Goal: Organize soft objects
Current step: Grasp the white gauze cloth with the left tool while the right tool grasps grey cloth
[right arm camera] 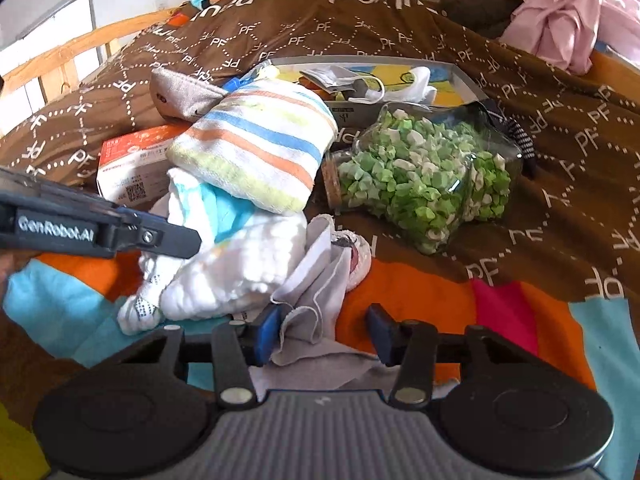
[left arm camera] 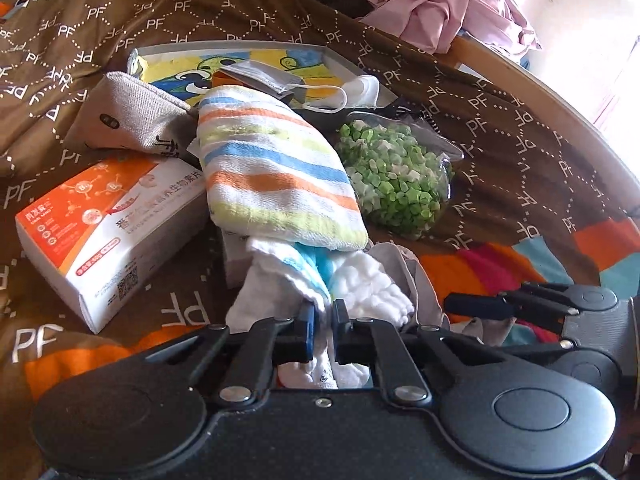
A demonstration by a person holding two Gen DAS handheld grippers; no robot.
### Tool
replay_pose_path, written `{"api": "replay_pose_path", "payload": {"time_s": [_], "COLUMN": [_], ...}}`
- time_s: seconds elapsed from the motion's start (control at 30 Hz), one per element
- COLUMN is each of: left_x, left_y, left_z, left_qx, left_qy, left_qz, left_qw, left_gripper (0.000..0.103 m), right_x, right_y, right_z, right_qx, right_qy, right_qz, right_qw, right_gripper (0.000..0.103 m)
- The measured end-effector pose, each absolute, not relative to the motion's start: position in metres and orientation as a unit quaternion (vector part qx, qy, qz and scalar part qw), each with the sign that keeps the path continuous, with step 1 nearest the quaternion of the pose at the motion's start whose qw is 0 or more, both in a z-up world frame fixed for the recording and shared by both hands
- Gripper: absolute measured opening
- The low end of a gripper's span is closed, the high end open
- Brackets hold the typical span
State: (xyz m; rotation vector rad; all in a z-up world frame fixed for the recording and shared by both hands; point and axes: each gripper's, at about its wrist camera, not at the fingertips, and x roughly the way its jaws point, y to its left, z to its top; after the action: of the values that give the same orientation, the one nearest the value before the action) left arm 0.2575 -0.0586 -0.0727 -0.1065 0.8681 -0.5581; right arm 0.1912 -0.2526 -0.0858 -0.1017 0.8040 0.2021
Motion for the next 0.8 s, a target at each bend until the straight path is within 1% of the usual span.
{"api": "replay_pose_path", "payload": {"time_s": [0.03,0.1,0.17,0.2,0.27,0.43,0.47,0.53,0.8], "left_x": [0.256,0.255,0.254,0.253,0.252,0.242,0.239,0.234,0.205], "left_y": [-0.058,-0.057,-0.055,-0.055,-0.055,-0.056,-0.055,-0.055,-0.047], "left_z": [-0.072,-0.071,-0.071,-0.071,-0.072,-0.068,-0.066,-0.062,-0.051], "left_qx": [-0.051,-0.054,-0.058,-0.059,-0.065,-0.073,-0.07,-0.061,-0.067], "left_qy": [0.415,0.415,0.416,0.416,0.415,0.401,0.394,0.386,0.362], "left_qz": [-0.267,-0.262,-0.255,-0.254,-0.254,-0.257,-0.255,-0.251,-0.243], "left_qw": [0.869,0.87,0.871,0.871,0.871,0.876,0.88,0.885,0.898], "left_gripper": [0.007,0.005,0.004,0.004,0.004,0.003,0.003,0.003,0.003], "right_x": [0.192,0.193,0.192,0.192,0.191,0.188,0.186,0.181,0.166], "right_y": [-0.252,-0.251,-0.25,-0.249,-0.248,-0.251,-0.251,-0.252,-0.258], "right_z": [-0.087,-0.088,-0.088,-0.088,-0.087,-0.083,-0.081,-0.077,-0.057], "right_qx": [-0.054,-0.053,-0.049,-0.052,-0.057,-0.052,-0.054,-0.054,-0.041], "right_qy": [0.391,0.39,0.391,0.39,0.39,0.385,0.381,0.37,0.318], "right_qz": [0.099,0.103,0.111,0.112,0.111,0.105,0.104,0.101,0.095], "right_qw": [0.914,0.913,0.912,0.913,0.912,0.915,0.917,0.922,0.942], "right_gripper": [0.052,0.044,0.031,0.029,0.021,0.009,0.007,0.007,0.007]}}
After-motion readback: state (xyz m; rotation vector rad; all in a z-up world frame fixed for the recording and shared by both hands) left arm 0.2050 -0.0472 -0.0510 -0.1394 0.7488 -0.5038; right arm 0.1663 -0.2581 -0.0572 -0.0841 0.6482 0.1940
